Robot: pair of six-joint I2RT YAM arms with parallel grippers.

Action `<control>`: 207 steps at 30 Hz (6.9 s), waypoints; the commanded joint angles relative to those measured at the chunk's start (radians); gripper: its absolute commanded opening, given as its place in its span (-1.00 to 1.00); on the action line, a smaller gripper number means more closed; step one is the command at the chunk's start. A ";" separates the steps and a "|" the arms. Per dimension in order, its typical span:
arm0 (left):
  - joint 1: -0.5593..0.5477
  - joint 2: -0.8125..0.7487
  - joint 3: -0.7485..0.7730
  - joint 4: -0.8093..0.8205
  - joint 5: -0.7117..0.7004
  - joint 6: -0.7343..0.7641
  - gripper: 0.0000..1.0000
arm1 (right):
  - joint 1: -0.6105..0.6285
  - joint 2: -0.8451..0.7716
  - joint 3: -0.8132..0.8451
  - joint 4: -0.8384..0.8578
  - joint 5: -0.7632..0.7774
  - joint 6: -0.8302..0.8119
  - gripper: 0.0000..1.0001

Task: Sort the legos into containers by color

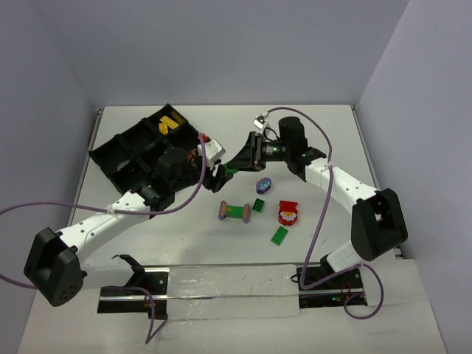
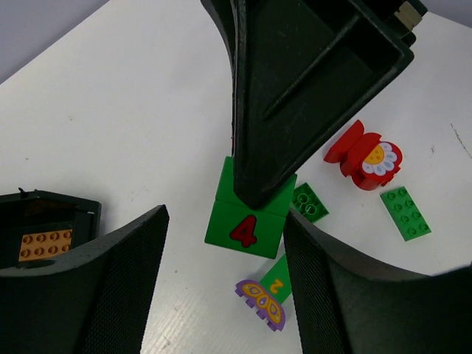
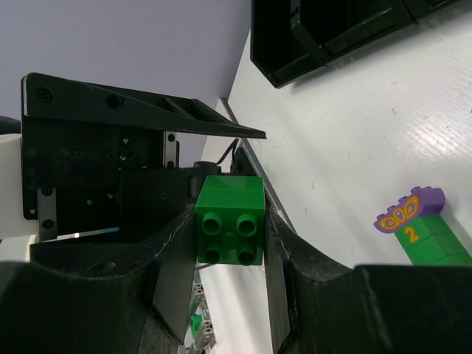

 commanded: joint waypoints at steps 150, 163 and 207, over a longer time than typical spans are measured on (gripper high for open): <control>0.304 0.027 0.398 -0.732 -0.509 -0.711 0.99 | 0.225 -0.127 -0.300 -0.322 1.041 -0.085 0.50; 0.289 0.032 0.391 -0.742 -0.523 -0.703 0.99 | 0.229 0.008 -0.252 -0.293 1.072 -0.072 0.26; 0.282 -0.024 0.700 -0.906 -0.657 -0.786 0.99 | 0.466 0.708 0.945 -0.474 0.964 -0.233 -0.65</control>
